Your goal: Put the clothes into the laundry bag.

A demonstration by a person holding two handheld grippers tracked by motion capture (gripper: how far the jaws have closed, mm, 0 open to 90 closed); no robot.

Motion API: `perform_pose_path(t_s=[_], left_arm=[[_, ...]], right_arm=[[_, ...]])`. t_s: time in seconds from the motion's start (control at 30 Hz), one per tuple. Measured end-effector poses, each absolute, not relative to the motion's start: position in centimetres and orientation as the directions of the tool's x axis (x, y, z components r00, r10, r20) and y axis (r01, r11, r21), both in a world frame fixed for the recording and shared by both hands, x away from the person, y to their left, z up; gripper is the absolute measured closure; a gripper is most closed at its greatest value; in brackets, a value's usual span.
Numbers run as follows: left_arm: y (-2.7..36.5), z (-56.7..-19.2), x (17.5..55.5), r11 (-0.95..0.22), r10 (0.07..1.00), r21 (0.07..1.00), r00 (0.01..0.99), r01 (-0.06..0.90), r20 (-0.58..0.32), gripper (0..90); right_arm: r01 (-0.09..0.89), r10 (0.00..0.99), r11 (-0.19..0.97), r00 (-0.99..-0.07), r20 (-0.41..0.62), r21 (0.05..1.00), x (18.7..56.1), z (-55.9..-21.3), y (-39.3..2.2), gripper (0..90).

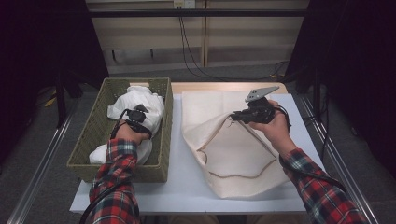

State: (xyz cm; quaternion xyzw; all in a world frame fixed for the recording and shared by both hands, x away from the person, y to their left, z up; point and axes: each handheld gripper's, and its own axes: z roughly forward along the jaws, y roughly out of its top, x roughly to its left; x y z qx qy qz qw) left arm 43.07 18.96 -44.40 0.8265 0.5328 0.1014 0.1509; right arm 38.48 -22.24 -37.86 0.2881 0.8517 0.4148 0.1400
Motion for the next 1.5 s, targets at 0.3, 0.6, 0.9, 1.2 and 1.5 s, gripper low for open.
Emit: perform_pose_path(t_s=[0.3, 0.6, 0.9, 1.2, 1.5], left_arm=[[20.4, -42.8, 42.7, -0.306, 0.933, 0.401, 0.355, 0.863, -0.053, 53.0], [21.3, -39.9, 42.1, -0.246, 0.933, 0.484, 0.341, 0.840, -0.119, 53.9], [22.3, -37.3, 41.4, -0.188, 0.911, 0.570, 0.359, 0.800, -0.204, 54.4], [23.0, -35.1, 41.2, -0.105, 0.877, 0.619, 0.366, 0.778, -0.310, 54.6], [21.8, -33.0, 40.8, -0.116, 0.853, 0.659, 0.414, 0.743, -0.318, 54.7]], right_arm=[[0.379, 0.613, 0.486, -0.790, 0.002, 0.788, 38.6, -37.6, -22.1, 87.3], [0.379, 0.618, 0.483, -0.786, 0.000, 0.790, 38.6, -37.4, -22.1, 87.3], [0.385, 0.617, 0.489, -0.787, 0.002, 0.782, 38.5, -37.6, -21.8, 87.3], [0.389, 0.618, 0.488, -0.786, 0.006, 0.781, 38.8, -37.8, -21.8, 87.3], [0.393, 0.621, 0.488, -0.784, 0.006, 0.779, 38.9, -37.9, -21.7, 87.3]])
